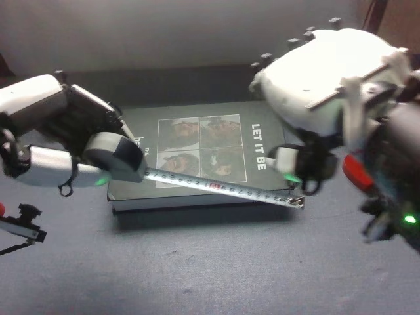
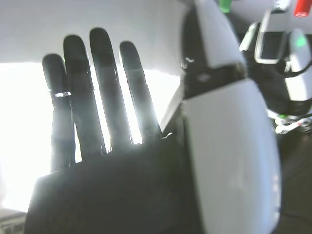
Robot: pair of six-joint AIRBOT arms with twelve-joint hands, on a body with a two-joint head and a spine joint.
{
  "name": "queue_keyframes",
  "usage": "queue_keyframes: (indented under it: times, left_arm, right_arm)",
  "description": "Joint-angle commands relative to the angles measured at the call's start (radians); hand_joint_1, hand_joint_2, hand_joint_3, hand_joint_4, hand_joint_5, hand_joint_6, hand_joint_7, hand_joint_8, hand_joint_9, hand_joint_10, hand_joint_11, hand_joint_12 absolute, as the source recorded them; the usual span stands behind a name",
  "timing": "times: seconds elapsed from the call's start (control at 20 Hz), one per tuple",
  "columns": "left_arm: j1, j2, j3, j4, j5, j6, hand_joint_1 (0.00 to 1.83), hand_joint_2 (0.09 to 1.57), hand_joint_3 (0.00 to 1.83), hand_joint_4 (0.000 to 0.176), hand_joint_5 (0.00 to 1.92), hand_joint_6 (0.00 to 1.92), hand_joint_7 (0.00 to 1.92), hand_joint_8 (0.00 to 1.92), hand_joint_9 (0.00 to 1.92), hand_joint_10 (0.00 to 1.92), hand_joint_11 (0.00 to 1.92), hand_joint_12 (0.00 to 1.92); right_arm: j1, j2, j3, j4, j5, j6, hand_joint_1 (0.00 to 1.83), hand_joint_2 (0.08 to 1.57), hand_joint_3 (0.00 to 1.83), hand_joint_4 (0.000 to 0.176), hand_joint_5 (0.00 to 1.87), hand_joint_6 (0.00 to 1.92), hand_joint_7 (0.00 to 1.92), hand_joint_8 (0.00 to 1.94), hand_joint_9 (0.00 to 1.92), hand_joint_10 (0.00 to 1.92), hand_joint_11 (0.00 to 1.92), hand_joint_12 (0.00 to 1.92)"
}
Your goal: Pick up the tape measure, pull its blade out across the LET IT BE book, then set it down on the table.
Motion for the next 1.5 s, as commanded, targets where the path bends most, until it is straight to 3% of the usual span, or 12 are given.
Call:
queue_keyframes:
  times: [0.0, 0.15, 0.25, 0.45, 0.95, 1.45]
  left_arm:
    - [-0.025, 0.004, 0.008, -0.014, -0.048, -0.002, 1.39, 1.06, 0.00, 0.000, 1.08, 0.59, 1.09, 0.80, 1.05, 1.11, 1.07, 0.94]
    - [-0.132, 0.000, 0.031, -0.050, 0.090, 0.044, 1.39, 1.06, 0.00, 0.000, 1.08, 0.59, 1.10, 0.78, 1.05, 1.11, 1.06, 0.93]
    - [-0.161, -0.007, 0.048, -0.081, 0.124, 0.057, 1.39, 1.06, 0.00, 0.000, 1.07, 0.59, 1.11, 0.78, 1.05, 1.11, 1.07, 0.93]
    - [-0.197, -0.019, 0.069, -0.270, 0.149, 0.202, 1.39, 1.06, 0.00, 0.000, 1.07, 0.59, 1.11, 0.77, 1.05, 1.10, 1.07, 0.93]
    - [-0.204, -0.038, 0.143, -0.329, 0.177, 0.202, 1.40, 1.06, 0.00, 0.000, 1.08, 0.56, 1.11, 0.78, 1.06, 1.09, 1.08, 0.91]
    - [-0.213, -0.040, 0.153, -0.353, 0.184, 0.198, 1.39, 1.07, 0.00, 0.000, 1.04, 0.63, 1.10, 0.80, 1.04, 1.12, 1.09, 0.89]
  right_arm:
    - [0.021, -0.004, 0.011, -0.064, -0.059, -0.005, 0.94, 1.09, 0.00, 0.000, 0.62, 0.02, 0.74, 0.01, 0.72, 0.03, 0.33, 1.03]
    - [0.059, -0.061, 0.065, 0.060, -0.068, -0.004, 0.95, 1.10, 0.00, 0.000, 0.65, 0.03, 0.77, 0.02, 0.75, 0.04, 0.34, 1.03]
    - [0.077, -0.079, 0.080, 0.096, -0.074, 0.000, 0.96, 1.10, 0.00, 0.000, 0.66, 0.03, 0.78, 0.02, 0.76, 0.04, 0.36, 1.03]
    - [0.084, -0.105, 0.093, 0.083, -0.108, 0.066, 0.96, 1.10, 0.00, 0.000, 0.68, 0.03, 0.78, 0.02, 0.77, 0.04, 0.37, 1.03]
    - [0.055, -0.207, 0.191, 0.051, -0.123, 0.107, 0.96, 1.10, 0.00, 0.000, 0.70, 0.02, 0.76, 0.00, 0.80, 0.04, 0.42, 1.04]
    - [0.038, -0.254, 0.297, 0.076, -0.064, 0.092, 0.96, 1.10, 0.00, 0.000, 0.71, 0.01, 0.80, 0.01, 0.82, 0.04, 0.45, 1.05]
